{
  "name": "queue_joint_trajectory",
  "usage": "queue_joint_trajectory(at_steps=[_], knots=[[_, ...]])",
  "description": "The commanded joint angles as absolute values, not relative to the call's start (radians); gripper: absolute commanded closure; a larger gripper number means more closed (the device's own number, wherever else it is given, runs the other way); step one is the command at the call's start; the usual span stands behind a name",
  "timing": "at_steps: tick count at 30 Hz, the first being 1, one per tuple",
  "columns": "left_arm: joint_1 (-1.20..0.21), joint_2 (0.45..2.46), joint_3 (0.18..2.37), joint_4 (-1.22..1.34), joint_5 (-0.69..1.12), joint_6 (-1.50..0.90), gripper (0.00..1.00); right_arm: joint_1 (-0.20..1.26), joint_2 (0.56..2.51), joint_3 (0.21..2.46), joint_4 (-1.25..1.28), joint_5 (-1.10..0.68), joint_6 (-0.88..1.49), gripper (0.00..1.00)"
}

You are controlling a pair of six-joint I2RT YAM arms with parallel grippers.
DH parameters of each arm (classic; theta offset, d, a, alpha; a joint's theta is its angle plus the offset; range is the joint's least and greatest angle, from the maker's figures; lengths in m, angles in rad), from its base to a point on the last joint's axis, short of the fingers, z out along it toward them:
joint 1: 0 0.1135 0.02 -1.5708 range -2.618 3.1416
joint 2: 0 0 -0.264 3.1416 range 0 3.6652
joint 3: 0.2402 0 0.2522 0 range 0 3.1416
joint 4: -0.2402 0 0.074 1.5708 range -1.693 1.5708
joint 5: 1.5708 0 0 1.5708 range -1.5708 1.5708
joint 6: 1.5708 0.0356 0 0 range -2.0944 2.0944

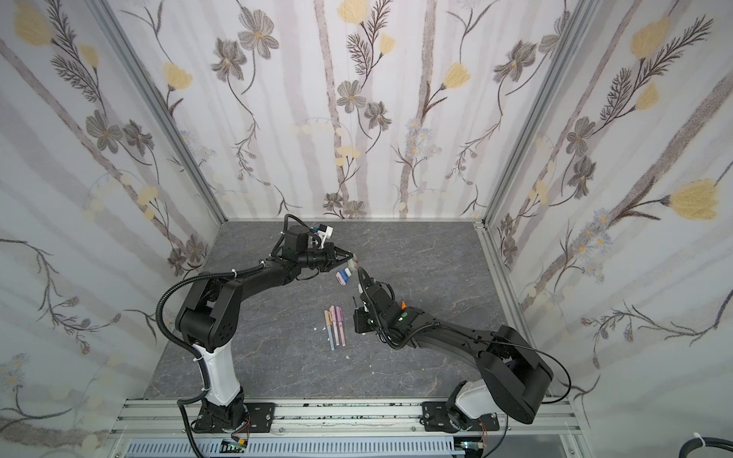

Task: Remove pen caps from pens
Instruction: Open the pen cap on the pen, then place the pen at the center of the table.

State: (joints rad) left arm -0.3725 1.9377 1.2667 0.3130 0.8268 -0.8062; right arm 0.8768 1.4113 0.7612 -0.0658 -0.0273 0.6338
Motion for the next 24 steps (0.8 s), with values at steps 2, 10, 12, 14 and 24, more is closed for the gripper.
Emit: queue_joint_trajectory(at_steps=[2,10,12,14,24], knots=[[-0.326,1.931,1.282,0.215,0.807,-0.726,1.0,0.901,1.404,0.72,-0.071,0.014,0.677,1.0],[-0.224,1.816,1.072,0.174,0.814,-0.636,1.0,0.915,1.504,0.771,-0.177,0.135,0.669,1.0],[-0.204,1.787,1.025,0.163,0.814,-0.614,1.0,0.917,1.536,0.808,-0.207,0.162,0.662,1.0],[-0.191,1.766,0.981,0.165,0.809,-0.602,1.0,0.919,1.567,0.833,-0.231,0.184,0.655,0.98],[-0.178,1.735,0.851,0.239,0.821,-0.623,1.0,0.926,1.674,0.912,-0.307,0.254,0.648,0.9]])
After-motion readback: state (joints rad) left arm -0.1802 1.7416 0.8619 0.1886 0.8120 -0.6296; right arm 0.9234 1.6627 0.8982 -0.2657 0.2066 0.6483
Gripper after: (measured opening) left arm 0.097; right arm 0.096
